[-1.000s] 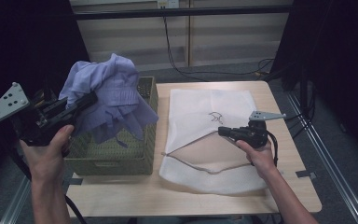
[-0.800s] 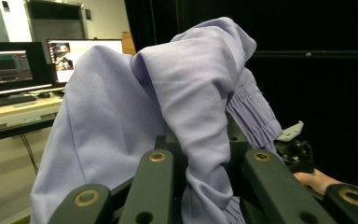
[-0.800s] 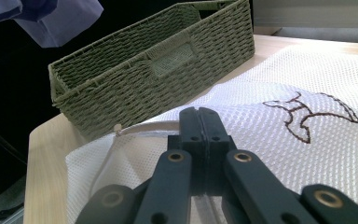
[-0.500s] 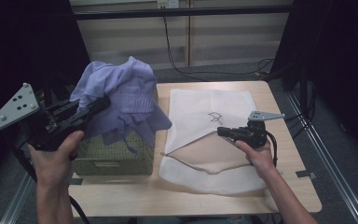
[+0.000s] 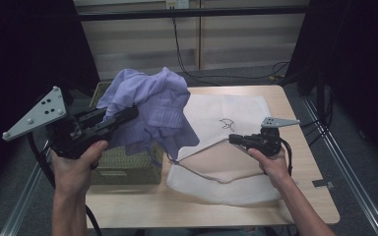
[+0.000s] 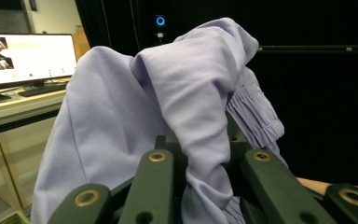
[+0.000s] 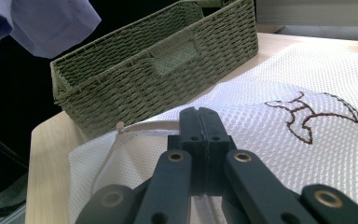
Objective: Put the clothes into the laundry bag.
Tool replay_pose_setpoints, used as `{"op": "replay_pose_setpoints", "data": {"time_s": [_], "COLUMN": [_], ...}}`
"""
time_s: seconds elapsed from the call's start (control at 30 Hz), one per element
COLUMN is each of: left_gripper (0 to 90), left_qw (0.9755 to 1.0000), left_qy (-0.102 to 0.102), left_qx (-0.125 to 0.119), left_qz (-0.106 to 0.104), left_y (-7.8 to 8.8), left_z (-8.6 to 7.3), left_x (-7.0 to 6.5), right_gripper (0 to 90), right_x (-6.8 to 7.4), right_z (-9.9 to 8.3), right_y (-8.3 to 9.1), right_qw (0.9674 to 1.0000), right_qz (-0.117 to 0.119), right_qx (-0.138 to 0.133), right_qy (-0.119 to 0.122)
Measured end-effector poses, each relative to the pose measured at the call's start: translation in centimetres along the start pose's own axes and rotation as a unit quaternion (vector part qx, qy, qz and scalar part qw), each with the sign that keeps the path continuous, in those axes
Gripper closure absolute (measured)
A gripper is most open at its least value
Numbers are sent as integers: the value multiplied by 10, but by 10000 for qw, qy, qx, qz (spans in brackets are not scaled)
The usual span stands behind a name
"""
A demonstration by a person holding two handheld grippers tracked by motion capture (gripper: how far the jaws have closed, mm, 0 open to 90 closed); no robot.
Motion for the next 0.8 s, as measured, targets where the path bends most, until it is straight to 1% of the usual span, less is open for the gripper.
{"op": "replay_pose_setpoints", "data": {"time_s": [0.07, 0.17, 0.2, 0.23, 0.3, 0.33, 0.37, 0.43, 0.6, 0.63, 0.67, 0.8], "left_gripper": [791, 791, 791, 791, 791, 791, 791, 791, 791, 791, 791, 790], "left_qw": [10000, 9998, 9998, 9996, 9993, 9990, 9988, 9984, 9964, 9964, 9960, 9948], "left_qy": [16, -14, 18, -7, 49, -13, -19, 35, -29, 16, -32, -41], "left_qx": [24, 98, 123, 164, 180, 254, 278, 305, 417, 391, 424, 461], "left_qz": [-68, -165, -184, -239, -322, -357, -393, -476, -734, -749, -781, -909], "left_y": [-5, -14, -17, -21, -28, -32, -35, -45, -60, -63, -64, -73], "left_z": [-1, -4, -5, -6, -9, -10, -12, -13, -16, -16, -17, -18], "left_x": [-3, -8, -10, -12, -16, -18, -20, -26, -37, -39, -41, -50], "right_gripper": [900, 900, 900, 900, 900, 900, 900, 900, 900, 900, 900, 900], "right_x": [0, 0, 1, 1, 1, 1, 0, 1, 1, 1, 1, 2], "right_z": [0, 0, 0, 0, 0, 0, 0, 0, 0, 0, 0, 0], "right_y": [0, -1, -1, -1, -1, -1, -1, -1, -1, -1, -1, -2], "right_qw": [10000, 10000, 10000, 10000, 10000, 10000, 10000, 10000, 10000, 10000, 10000, 10000], "right_qz": [7, 16, 17, 23, 26, 26, 21, 29, 48, 55, 58, 66], "right_qx": [-5, 5, 6, 1, 2, 2, -4, 8, 13, 12, 10, 3], "right_qy": [-9, -12, -9, -3, -1, 1, 11, -24, 17, 8, 6, 0]}}
Point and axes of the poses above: each handheld gripper's, and its own axes: y roughly backward along the jaws, z roughly out of its top, x roughly to its left, the point moved 10 cm from there along -y, roughly forward along the jaws, and after that the axes turned 2 degrees about x, right-handed, at the moved point
